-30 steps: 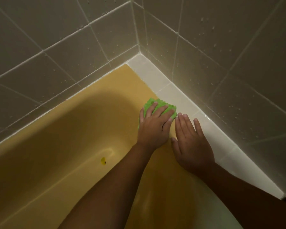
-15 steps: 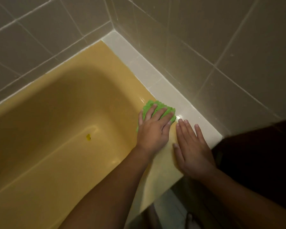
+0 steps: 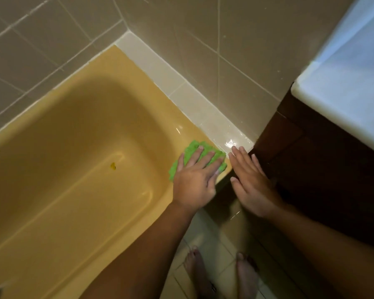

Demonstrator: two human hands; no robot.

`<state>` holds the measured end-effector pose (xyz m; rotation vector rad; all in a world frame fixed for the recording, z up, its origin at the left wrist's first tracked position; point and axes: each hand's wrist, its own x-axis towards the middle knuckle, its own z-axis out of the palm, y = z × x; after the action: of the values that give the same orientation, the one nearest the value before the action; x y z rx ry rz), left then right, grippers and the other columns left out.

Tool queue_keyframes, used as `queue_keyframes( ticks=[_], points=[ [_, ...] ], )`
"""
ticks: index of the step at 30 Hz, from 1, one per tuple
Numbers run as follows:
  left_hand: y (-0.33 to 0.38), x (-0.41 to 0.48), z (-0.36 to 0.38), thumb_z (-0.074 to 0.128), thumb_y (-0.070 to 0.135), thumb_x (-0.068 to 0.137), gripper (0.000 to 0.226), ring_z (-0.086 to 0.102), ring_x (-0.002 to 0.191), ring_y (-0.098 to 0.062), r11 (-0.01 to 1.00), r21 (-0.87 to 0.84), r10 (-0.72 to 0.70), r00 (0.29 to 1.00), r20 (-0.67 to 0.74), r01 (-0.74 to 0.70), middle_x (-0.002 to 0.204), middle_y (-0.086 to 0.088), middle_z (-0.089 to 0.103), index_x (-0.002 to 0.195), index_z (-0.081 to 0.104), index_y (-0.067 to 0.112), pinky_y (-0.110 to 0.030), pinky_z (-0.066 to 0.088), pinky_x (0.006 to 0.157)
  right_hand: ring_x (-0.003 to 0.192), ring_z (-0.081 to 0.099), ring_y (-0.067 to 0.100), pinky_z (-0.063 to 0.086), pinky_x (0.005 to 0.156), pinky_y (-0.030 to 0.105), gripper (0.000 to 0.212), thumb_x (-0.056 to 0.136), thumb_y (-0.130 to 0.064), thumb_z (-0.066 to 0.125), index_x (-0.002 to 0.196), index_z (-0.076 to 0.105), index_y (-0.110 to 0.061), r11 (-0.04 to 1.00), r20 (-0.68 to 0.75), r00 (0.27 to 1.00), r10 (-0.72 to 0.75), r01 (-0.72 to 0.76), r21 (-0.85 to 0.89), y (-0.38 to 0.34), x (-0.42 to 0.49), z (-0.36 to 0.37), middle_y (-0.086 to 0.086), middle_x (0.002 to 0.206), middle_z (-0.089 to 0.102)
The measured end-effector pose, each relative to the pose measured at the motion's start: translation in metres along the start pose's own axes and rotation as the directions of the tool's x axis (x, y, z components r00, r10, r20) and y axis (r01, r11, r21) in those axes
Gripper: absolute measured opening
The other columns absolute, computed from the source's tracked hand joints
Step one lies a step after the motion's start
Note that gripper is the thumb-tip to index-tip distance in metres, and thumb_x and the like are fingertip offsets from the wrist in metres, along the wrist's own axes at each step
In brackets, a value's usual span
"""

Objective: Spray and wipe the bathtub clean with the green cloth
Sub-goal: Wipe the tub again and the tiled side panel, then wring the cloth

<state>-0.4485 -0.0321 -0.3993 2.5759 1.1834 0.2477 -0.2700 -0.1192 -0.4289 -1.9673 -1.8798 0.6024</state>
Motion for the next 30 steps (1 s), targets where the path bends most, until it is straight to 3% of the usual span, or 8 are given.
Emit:
queue_keyframes(
  ticks=[6,9,11,13,17,23,26,30],
  points=[
    [0.024,-0.029,-0.003,0.066,0.021,0.091,0.041,0.049,0.144,-0.023,0.995,-0.048,0.086,0.995,0.055,-0.083,0.141,0.005,0.066,0.131,0.070,0.031,-0.062,0.033,0.118,0.154,0.001,-0.006,0.002,0.131,0.034,0.054,0.110,-0.017,0.040,0.163,0.030,-0.021,0.842,0.101,0.962,0.254,-0.271,0.466,-0.032,-0.009,-0.021,-0.020,0.163,0.016],
    [0.036,-0.041,-0.016,0.061,0.021,0.093,0.030,0.053,0.139,-0.012,0.915,-0.375,-0.095,0.983,0.159,0.149,0.129,0.009,0.072,0.118,0.074,0.034,-0.041,0.034,0.121,0.154,0.017,0.002,0.012,0.130,0.040,0.048,0.111,-0.032,0.043,0.157,0.039,-0.040,0.695,0.186,0.927,0.325,-0.367,0.618,-0.055,-0.020,-0.034,-0.019,0.164,0.029],
    [0.040,-0.043,-0.037,0.058,0.025,0.098,0.028,0.063,0.127,-0.007,0.649,-0.654,-0.274,0.921,0.276,0.389,0.120,0.013,0.075,0.116,0.074,0.039,-0.031,0.045,0.112,0.145,0.035,-0.005,0.023,0.126,0.035,0.040,0.110,-0.043,0.044,0.149,0.044,-0.052,0.605,0.203,0.927,0.315,-0.361,0.709,-0.071,-0.025,-0.041,-0.025,0.155,0.044],
    [0.045,-0.046,-0.060,0.058,0.016,0.104,0.031,0.067,0.118,-0.008,0.368,-0.814,-0.356,0.877,0.324,0.450,0.120,0.011,0.075,0.116,0.077,0.038,-0.031,0.050,0.105,0.133,0.044,-0.015,0.032,0.119,0.029,0.034,0.109,-0.041,0.048,0.140,0.053,-0.054,0.528,0.208,0.932,0.296,-0.341,0.778,-0.087,-0.023,-0.051,-0.030,0.143,0.054],
    [0.050,-0.056,-0.095,0.061,0.010,0.103,0.022,0.071,0.085,-0.019,-0.160,-0.879,-0.508,0.725,0.464,0.450,0.104,-0.011,0.070,0.121,0.070,0.020,-0.034,0.058,0.076,0.115,0.068,0.017,0.055,0.102,0.036,0.042,0.102,-0.020,0.065,0.137,0.058,-0.042,0.413,0.191,0.948,0.253,-0.284,0.865,-0.113,-0.012,-0.065,-0.002,0.125,0.069],
    [0.035,-0.068,-0.124,0.073,0.032,0.096,0.041,0.072,0.091,-0.034,-0.577,-0.740,-0.499,0.567,0.655,0.347,0.105,-0.020,0.070,0.127,0.057,0.011,-0.053,0.059,0.089,0.107,0.072,0.030,0.058,0.100,0.048,0.051,0.098,-0.011,0.070,0.136,0.057,-0.042,0.316,0.213,0.954,0.212,-0.273,0.908,-0.135,0.000,-0.070,0.013,0.124,0.067],
    [0.027,-0.079,-0.133,0.076,0.054,0.086,0.054,0.070,0.108,-0.036,-0.537,-0.752,-0.494,0.579,0.648,0.382,0.117,-0.017,0.071,0.122,0.063,0.015,-0.063,0.050,0.104,0.127,0.063,0.022,0.053,0.107,0.050,0.050,0.096,-0.017,0.074,0.130,0.060,-0.051,0.339,0.135,0.945,0.297,-0.236,0.911,-0.141,0.005,-0.068,0.003,0.135,0.064],
    [0.026,-0.086,-0.138,0.082,0.028,0.085,0.045,0.076,0.100,-0.020,-0.192,-0.865,-0.567,0.667,0.483,0.464,0.114,-0.003,0.076,0.126,0.063,0.025,-0.044,0.064,0.081,0.133,0.058,0.023,0.050,0.108,0.053,0.046,0.092,-0.030,0.076,0.125,0.060,-0.058,0.367,0.082,0.926,0.368,-0.226,0.902,-0.146,0.016,-0.064,0.000,0.140,0.062]
  ],
)
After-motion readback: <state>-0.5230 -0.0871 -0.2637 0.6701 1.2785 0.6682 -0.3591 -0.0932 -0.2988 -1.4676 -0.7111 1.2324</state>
